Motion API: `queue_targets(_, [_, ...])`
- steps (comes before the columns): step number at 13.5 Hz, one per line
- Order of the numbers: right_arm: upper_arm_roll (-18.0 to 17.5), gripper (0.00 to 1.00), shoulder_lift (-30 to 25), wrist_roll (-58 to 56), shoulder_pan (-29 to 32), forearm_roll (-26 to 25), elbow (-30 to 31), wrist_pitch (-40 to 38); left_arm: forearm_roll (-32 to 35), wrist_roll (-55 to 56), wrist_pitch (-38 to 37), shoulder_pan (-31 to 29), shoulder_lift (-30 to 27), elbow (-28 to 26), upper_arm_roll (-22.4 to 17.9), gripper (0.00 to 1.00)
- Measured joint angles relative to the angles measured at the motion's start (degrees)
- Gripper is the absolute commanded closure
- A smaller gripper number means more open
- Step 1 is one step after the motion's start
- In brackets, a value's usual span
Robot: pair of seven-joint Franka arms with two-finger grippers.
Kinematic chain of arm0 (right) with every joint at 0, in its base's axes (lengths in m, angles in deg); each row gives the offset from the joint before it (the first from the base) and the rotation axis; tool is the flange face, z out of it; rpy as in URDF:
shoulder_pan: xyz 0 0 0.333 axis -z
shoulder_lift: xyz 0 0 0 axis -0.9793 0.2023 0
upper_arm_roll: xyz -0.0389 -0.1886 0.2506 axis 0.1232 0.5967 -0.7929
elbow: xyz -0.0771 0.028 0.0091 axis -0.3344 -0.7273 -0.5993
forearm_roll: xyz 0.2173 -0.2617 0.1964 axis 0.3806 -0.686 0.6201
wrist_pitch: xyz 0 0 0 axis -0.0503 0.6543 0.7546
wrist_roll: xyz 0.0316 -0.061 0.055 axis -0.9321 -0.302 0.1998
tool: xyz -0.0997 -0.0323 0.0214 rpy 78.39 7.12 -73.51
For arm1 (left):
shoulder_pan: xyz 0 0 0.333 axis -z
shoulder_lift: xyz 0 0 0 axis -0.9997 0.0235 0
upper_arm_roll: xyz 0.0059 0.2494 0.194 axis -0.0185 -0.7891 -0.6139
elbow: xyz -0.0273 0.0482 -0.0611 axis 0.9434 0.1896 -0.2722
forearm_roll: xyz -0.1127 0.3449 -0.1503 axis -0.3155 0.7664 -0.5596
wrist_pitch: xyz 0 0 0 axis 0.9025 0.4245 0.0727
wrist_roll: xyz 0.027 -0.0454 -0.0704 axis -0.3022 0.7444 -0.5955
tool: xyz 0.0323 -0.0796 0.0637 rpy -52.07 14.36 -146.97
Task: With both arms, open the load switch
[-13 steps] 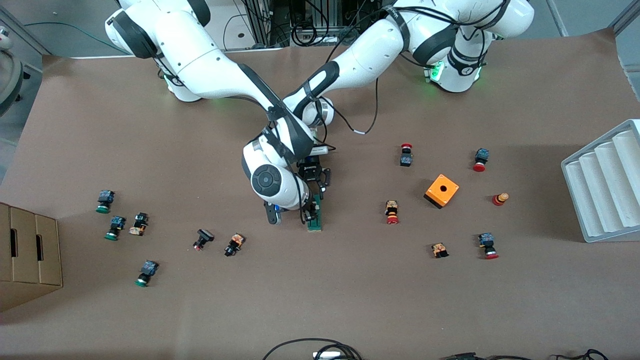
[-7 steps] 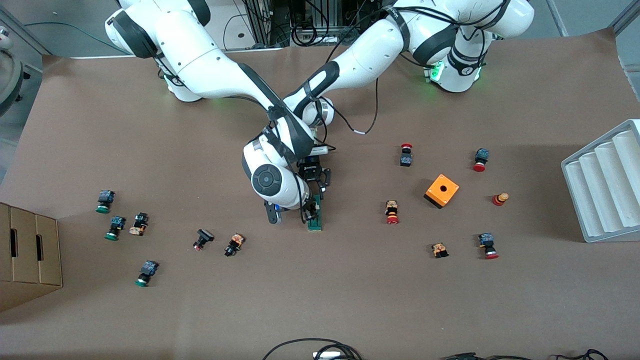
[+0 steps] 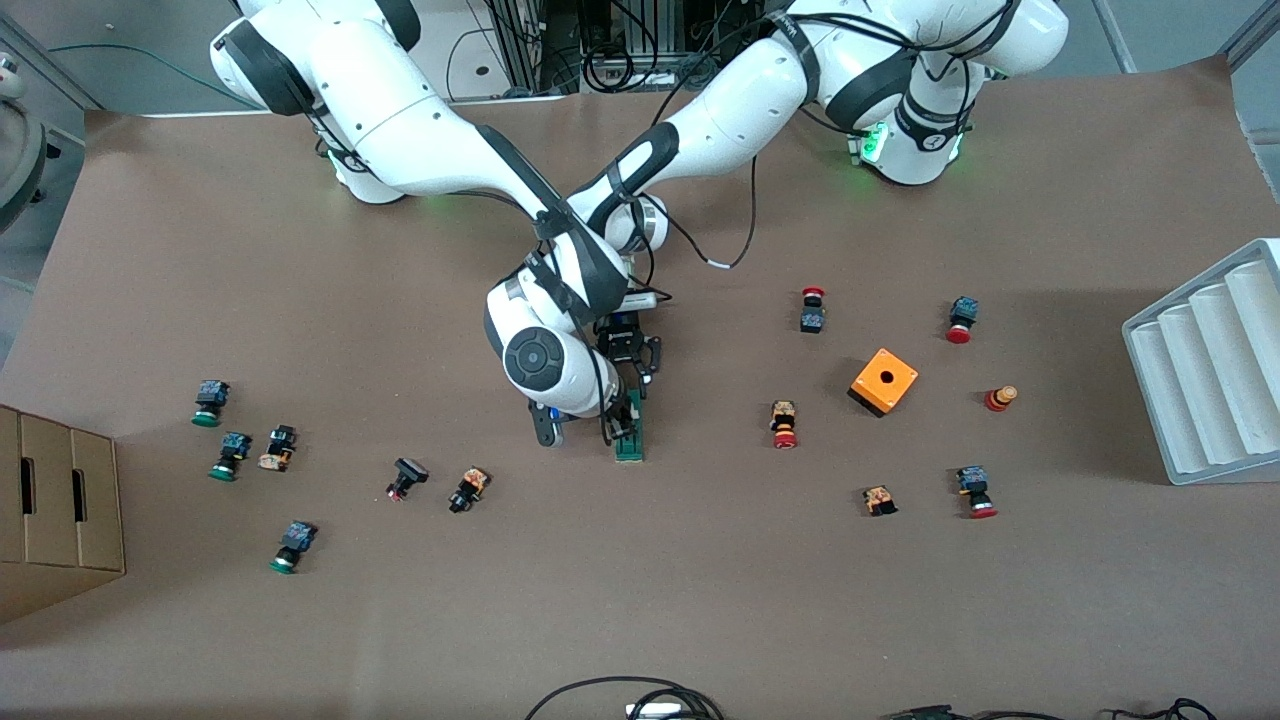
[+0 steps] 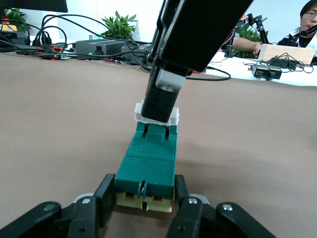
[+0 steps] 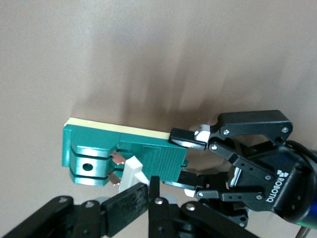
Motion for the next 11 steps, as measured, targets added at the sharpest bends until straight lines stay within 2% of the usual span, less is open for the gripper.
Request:
queue_targets(6, [-0.01,0.94,-0.24,-0.01,-0.19,-0.02,0.62,0.77,0.0,0.0,0.0,0.0,0.0,0.0,0.0,0.45])
queue_targets(11, [-0.01,0.95,-0.17,-0.07,-0.95,-0.16,2.77,4.56,0.0,0.0,0.06,-0.01,0.0,0.0,0.0,0.45])
